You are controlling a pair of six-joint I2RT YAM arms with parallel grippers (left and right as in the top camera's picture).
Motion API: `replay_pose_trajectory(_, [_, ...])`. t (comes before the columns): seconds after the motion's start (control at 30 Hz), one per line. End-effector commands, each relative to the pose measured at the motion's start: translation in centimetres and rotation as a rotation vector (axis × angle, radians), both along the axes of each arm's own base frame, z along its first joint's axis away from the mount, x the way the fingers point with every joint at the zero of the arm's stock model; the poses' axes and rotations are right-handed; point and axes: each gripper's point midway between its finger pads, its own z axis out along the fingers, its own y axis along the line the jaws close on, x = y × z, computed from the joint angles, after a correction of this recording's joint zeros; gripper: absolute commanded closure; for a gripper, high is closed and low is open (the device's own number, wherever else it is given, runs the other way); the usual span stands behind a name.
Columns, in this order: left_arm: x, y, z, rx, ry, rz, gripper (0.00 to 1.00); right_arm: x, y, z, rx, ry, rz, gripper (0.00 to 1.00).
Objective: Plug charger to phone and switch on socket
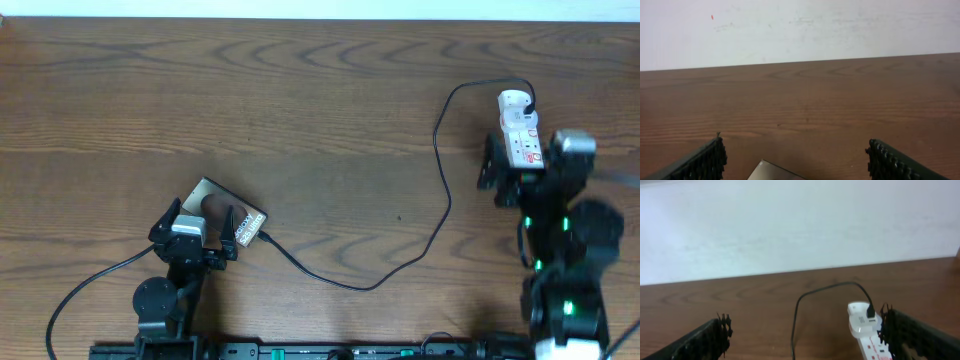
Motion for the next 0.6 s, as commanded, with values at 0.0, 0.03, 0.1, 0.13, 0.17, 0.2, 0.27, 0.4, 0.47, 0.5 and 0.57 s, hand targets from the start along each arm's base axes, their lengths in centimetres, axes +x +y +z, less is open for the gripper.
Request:
replay_pose_trajectory(0.0, [-0.2,-0.2,-1.4,-0.004,0.05,-0.011,0.13,-1.4,0.3,-1.8,-0.015,-0.026,0.007,0.01])
replay_pose_trajectory(0.03, [-0.2,-0.2,-1.5,-0.004,0.05,-0.012,0.13,-1.7,0.3,-2.7,-0.015,-0.027,0.007,0.01])
replay_pose_trajectory(0.1, [-0.2,-0.2,-1.4,-0.004,0.05,-0.011,0.13,-1.8,0.3,-4.1,-0.015,-0.018,0.007,0.01])
replay_pose_trajectory(0.13, [-0.2,-0.2,-1.5,-0.004,0.05,-0.011,0.13,-1.8,0.4,-4.8,-0.014,-0.014,0.01,0.01])
replay_pose_trajectory(0.17, [-0.2,-0.2,-1.5,-0.004,0.05,-0.011,0.13,-1.8,0.5,-5.4,-0.013,-0.011,0.017,0.01])
replay_pose_trajectory(0.2, [-0.2,-0.2,-1.4,-0.004,0.05,-0.011,0.13,-1.8,0.6,-5.8,-0.013,-0.01,0.023,0.01])
replay_pose_trajectory(0.27, [-0.2,-0.2,-1.5,-0.004,0.05,-0.011,0.13,-1.8,1.5,-6.7,-0.057,-0.031,0.08,0.01])
replay_pose_trajectory(0.4, [-0.2,-0.2,-1.5,-0.004,0.05,-0.011,0.13,-2.0,3.1,-6.8,-0.137,-0.064,0.186,0.01])
replay_pose_trajectory(0.47, [-0.2,-0.2,-1.5,-0.004,0.05,-0.011,0.13,-2.0,3.1,-6.8,-0.14,-0.065,0.184,0.01])
replay_pose_trajectory(0.5, [-0.2,-0.2,-1.5,-0.004,0.05,-0.011,0.13,-2.0,3.0,-6.8,-0.14,-0.065,0.182,0.01])
replay_pose_trajectory(0.57, [-0.2,-0.2,-1.5,-0.004,0.05,-0.011,0.13,-2.0,3.1,-6.8,-0.139,-0.063,0.183,0.01])
